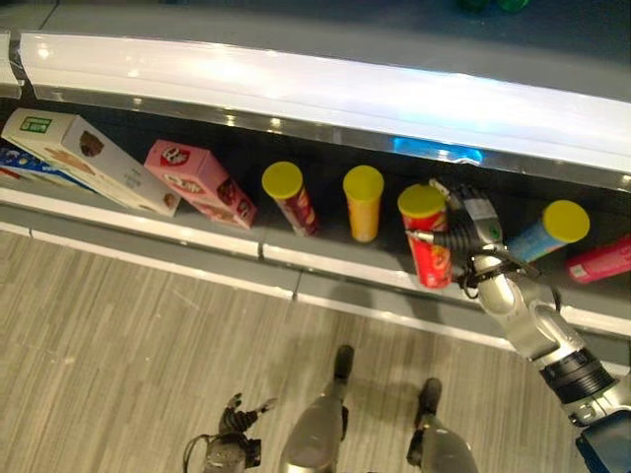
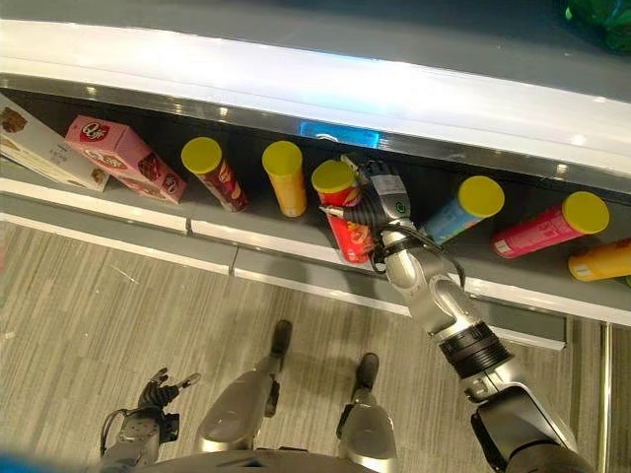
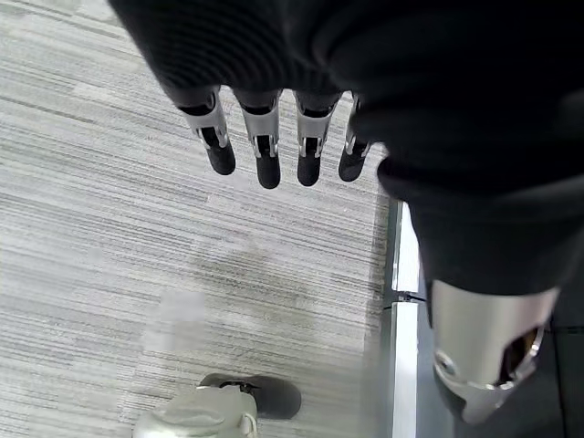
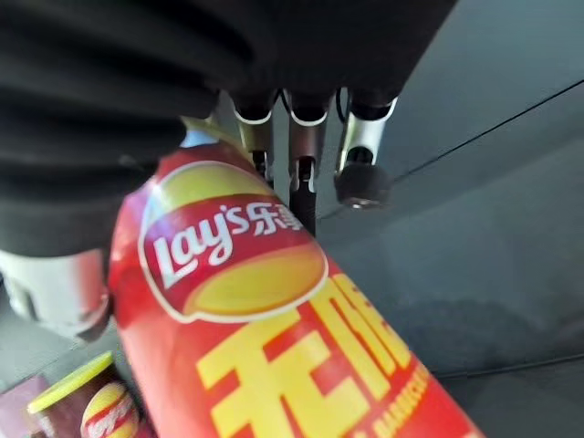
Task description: Put the goods on the table back onto the shelves and tidy them up.
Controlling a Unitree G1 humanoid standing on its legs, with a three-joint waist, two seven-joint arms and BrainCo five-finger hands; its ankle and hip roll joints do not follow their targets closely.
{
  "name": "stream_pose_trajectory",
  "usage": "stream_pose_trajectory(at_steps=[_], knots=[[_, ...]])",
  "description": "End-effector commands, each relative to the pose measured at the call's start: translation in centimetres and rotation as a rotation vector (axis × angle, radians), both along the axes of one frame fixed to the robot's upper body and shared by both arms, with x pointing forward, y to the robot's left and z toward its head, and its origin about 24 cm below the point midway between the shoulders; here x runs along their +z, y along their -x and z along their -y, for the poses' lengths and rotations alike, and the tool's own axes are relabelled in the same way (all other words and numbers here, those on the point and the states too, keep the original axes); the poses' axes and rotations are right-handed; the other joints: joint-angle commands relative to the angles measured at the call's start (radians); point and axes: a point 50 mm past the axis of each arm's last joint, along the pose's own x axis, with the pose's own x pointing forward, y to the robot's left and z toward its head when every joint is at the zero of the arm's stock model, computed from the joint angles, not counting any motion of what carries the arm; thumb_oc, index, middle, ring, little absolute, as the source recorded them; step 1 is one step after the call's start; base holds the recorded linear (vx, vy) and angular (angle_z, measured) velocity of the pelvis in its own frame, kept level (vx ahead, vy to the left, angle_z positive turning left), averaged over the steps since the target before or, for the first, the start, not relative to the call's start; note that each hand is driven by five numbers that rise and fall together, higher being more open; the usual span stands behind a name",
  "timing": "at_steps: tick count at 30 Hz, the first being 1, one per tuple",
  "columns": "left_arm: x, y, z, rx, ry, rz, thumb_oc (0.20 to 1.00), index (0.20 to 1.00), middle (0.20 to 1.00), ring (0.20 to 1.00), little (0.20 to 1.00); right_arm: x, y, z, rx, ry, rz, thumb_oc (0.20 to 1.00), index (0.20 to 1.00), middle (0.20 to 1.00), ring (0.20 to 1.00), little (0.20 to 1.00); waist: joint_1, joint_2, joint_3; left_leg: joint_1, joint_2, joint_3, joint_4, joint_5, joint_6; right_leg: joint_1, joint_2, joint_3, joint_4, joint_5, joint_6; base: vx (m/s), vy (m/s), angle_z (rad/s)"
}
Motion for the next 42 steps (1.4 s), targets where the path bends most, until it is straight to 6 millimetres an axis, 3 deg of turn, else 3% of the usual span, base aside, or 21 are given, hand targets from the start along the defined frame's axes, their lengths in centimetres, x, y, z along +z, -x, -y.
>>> stream_pose_trajectory(at_steps=[1, 11, 22, 34, 42], knots=[[0.1, 0.3, -0.4, -0.022, -0.048, -0.003, 1.0, 1.0, 1.0, 1.0, 1.0, 2.8, 0.2, -0.4, 0.002, -0.065, 0.195, 0.2, 0.2, 0.2, 0.2, 0.2, 0.0, -0.01, -0.044, -0.019, 0.041, -0.01, 0.109, -0.159, -0.031, -0.016, -0.124, -0.011, 0.115, -0.073, 0.09, -0.05, -0.006, 0.05], [1.2, -1.5, -0.1, -0.105, -0.073, 0.071, 1.0, 1.0, 1.0, 1.0, 1.0, 6.0, 0.6, -0.5, -0.014, -0.105, 0.386, 0.2, 0.2, 0.2, 0.2, 0.2, 0.016, 0.039, 0.033, -0.127, 0.031, -0.045, 0.212, -0.174, -0.035, -0.088, -0.124, -0.01, 0.172, -0.1, 0.072, -0.06, -0.013, 0.08], [2.0, -2.6, 0.2, -0.141, -0.066, 0.126, 1.0, 1.0, 1.0, 1.0, 1.0, 9.4, 1.1, 1.5, -0.111, -0.091, 0.572, 0.2, 0.2, 0.2, 0.2, 0.2, 0.021, 0.083, 0.068, -0.193, 0.012, -0.068, 0.245, -0.172, -0.037, -0.152, -0.129, -0.003, 0.223, -0.125, 0.061, -0.05, 0.008, 0.05], [2.6, -3.6, 0.4, -0.167, -0.065, 0.157, 1.0, 1.0, 1.0, 1.0, 1.0, 12.0, 2.0, 3.0, -0.175, -0.089, 0.703, 0.2, 0.2, 0.2, 0.2, 0.2, 0.011, 0.11, 0.091, -0.221, 0.005, -0.076, 0.273, -0.182, -0.036, -0.187, -0.139, -0.004, 0.265, -0.146, 0.054, -0.01, 0.002, 0.02], [2.8, -3.9, 0.7, -0.18, -0.057, 0.177, 1.0, 1.0, 1.0, 1.0, 1.0, 12.5, 1.9, 3.6, -0.203, -0.081, 0.724, 0.2, 0.2, 0.2, 0.2, 0.2, 0.014, 0.129, 0.111, -0.236, 0.001, -0.077, 0.281, -0.185, -0.037, -0.205, -0.142, -0.002, 0.278, -0.155, 0.052, 0.0, 0.0, 0.0]])
